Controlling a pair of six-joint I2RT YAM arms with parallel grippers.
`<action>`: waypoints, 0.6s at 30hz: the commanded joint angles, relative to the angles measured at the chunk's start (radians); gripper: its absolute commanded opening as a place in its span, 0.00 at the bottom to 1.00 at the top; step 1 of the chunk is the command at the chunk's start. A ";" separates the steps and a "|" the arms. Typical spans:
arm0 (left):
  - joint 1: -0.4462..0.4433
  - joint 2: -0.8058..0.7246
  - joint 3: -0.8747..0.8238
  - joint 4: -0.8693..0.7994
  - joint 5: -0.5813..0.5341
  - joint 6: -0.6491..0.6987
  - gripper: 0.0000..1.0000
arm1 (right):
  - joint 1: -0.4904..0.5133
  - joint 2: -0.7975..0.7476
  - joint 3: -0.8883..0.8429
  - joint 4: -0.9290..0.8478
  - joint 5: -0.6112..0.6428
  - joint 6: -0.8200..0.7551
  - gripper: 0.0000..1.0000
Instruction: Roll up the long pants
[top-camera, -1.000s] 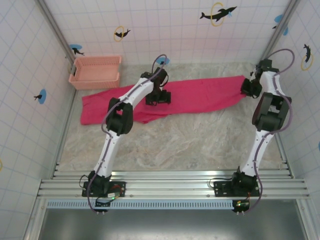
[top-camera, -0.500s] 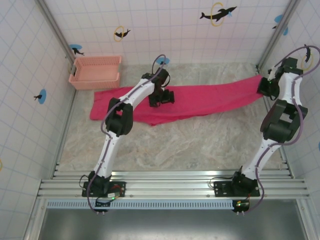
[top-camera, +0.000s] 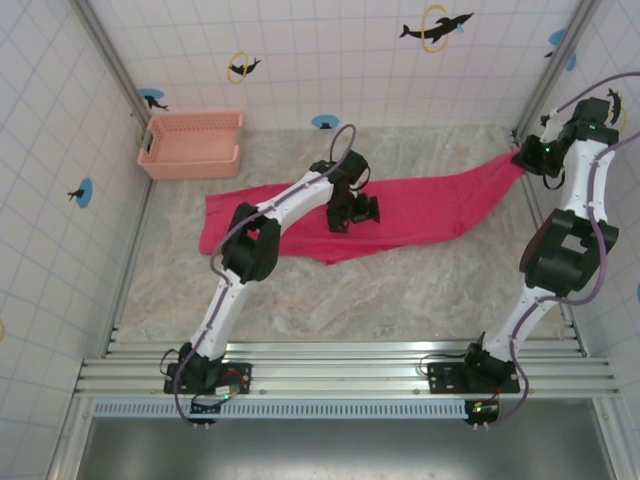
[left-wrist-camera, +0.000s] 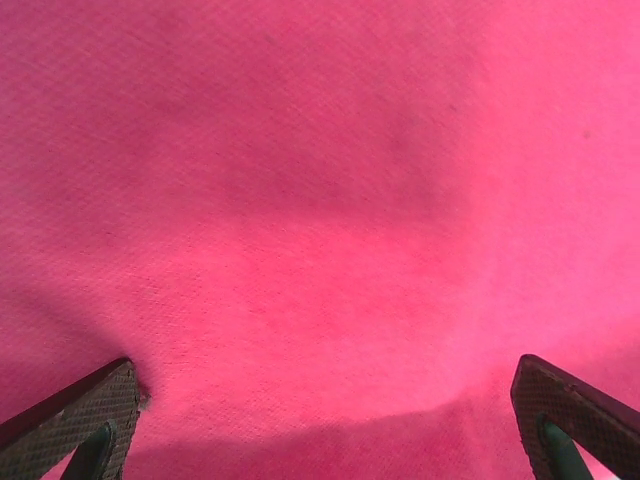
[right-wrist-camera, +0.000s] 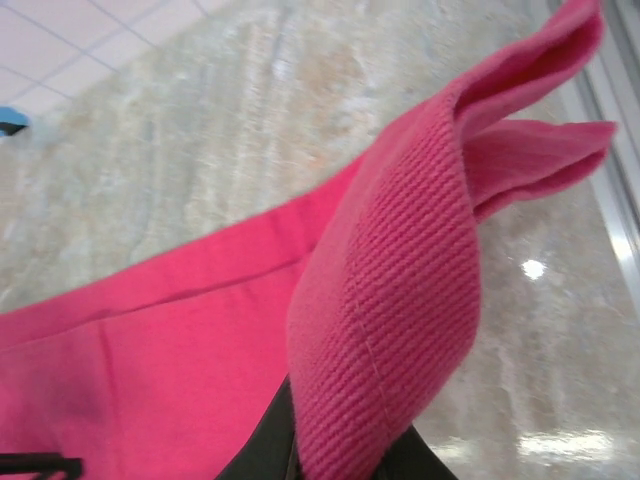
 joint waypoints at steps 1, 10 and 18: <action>-0.015 0.057 0.047 0.065 0.106 -0.089 0.98 | 0.078 -0.101 -0.018 0.064 -0.094 0.019 0.00; 0.145 -0.072 0.048 0.299 0.172 -0.184 0.98 | 0.312 -0.186 0.023 0.047 -0.140 0.055 0.00; 0.477 -0.428 -0.032 -0.065 -0.113 0.133 0.97 | 0.587 -0.208 0.045 0.127 -0.111 0.140 0.00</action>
